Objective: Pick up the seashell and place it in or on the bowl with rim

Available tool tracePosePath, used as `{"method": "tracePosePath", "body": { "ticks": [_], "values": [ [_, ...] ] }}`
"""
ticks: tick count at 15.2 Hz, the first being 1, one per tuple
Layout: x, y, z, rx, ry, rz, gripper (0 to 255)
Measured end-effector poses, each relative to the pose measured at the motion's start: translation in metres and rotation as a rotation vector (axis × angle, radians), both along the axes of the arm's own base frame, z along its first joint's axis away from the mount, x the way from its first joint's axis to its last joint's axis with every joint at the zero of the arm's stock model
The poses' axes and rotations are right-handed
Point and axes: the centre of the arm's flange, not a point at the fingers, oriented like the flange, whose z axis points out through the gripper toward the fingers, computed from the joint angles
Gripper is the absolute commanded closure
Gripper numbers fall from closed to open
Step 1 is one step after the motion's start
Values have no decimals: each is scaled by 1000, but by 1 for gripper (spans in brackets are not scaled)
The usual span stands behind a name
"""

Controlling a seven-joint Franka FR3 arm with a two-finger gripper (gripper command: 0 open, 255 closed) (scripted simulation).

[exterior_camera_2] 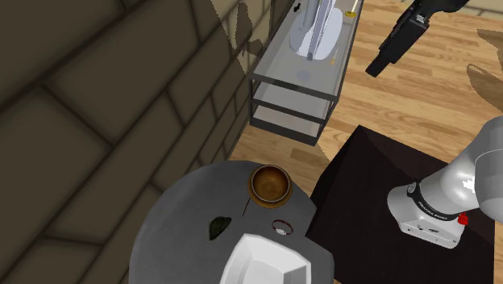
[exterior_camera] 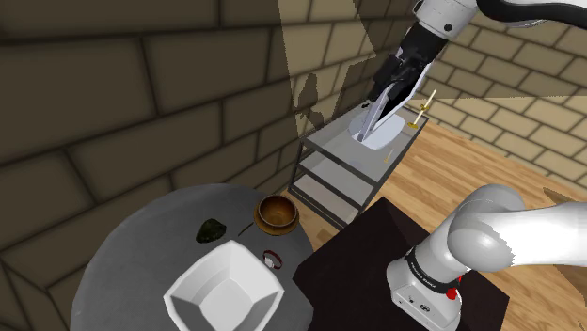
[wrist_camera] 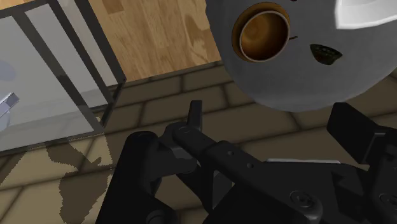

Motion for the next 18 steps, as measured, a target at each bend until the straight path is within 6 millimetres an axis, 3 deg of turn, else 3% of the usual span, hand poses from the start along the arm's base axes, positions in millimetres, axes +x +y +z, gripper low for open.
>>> {"method": "tracePosePath", "body": {
  "ticks": [4,18],
  "values": [
    [16,13,-17,-6,8,32,0],
    [111,116,-142,-48,59,244,0]
  ]
}}
